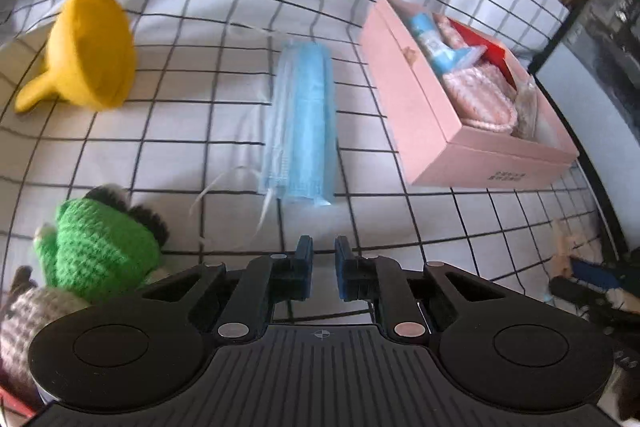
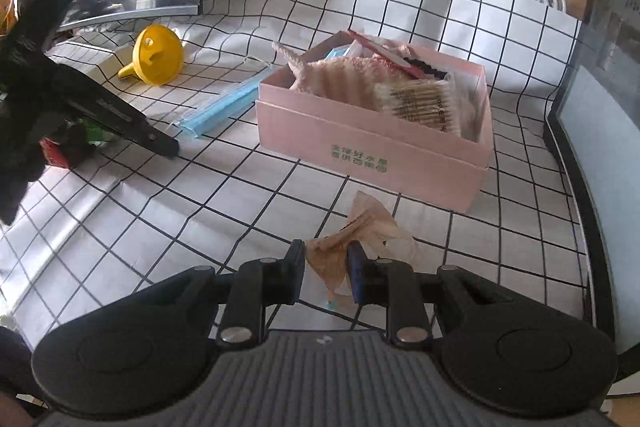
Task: Organize soft objects
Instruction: 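Lift the blue face mask off the table with the left tool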
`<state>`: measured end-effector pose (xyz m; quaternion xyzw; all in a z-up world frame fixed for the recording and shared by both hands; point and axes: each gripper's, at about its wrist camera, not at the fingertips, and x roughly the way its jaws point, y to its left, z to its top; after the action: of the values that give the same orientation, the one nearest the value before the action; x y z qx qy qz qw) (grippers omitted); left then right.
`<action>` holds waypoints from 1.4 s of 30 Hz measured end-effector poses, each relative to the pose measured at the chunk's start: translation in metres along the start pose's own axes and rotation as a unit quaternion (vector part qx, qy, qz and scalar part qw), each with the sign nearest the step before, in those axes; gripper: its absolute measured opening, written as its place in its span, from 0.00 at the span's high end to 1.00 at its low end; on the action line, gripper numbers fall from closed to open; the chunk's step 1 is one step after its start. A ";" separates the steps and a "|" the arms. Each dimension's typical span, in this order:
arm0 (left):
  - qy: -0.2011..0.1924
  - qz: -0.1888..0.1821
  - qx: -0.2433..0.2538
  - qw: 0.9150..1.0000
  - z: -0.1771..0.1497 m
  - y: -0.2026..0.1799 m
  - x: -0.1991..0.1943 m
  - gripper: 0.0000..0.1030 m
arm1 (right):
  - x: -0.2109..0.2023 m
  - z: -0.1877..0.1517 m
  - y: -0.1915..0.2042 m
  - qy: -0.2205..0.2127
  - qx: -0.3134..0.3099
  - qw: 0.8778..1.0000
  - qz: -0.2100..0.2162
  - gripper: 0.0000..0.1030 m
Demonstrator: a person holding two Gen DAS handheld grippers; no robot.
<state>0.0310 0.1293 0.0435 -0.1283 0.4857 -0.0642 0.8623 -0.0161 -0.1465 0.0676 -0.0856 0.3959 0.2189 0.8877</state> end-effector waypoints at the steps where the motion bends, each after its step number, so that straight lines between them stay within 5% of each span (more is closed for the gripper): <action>1: -0.005 0.001 -0.004 1.000 0.004 0.002 -0.001 0.83 | 0.003 0.000 0.001 0.001 0.001 1.000 -0.002 0.76; 7: -0.079 0.042 0.001 0.996 0.056 -0.004 -0.011 0.82 | 0.024 -0.009 0.002 0.023 0.034 0.999 -0.026 0.42; 12: -0.053 0.065 0.029 0.996 0.084 -0.020 0.028 0.82 | 0.026 -0.022 0.001 0.007 0.057 0.998 -0.030 0.31; 19: -0.030 0.058 0.046 0.997 0.074 -0.030 0.056 0.77 | 0.023 -0.035 0.001 -0.022 0.055 0.998 -0.031 0.21; 23: -0.030 0.037 0.058 0.997 0.070 -0.033 0.058 0.59 | 0.022 -0.037 0.000 -0.031 0.054 0.998 -0.027 0.14; 29: -0.045 0.092 0.094 0.990 0.073 -0.031 0.060 0.59 | 0.026 -0.036 0.003 -0.025 0.043 0.999 -0.011 0.05; 42: -0.042 0.104 0.062 0.992 0.088 -0.021 0.073 0.52 | 0.029 -0.034 0.004 -0.015 0.034 0.999 0.005 0.00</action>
<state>0.1444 0.1063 0.0327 -0.0258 0.4543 0.0009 0.8905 -0.0233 -0.1446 0.0237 -0.0503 0.3899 0.2115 0.8949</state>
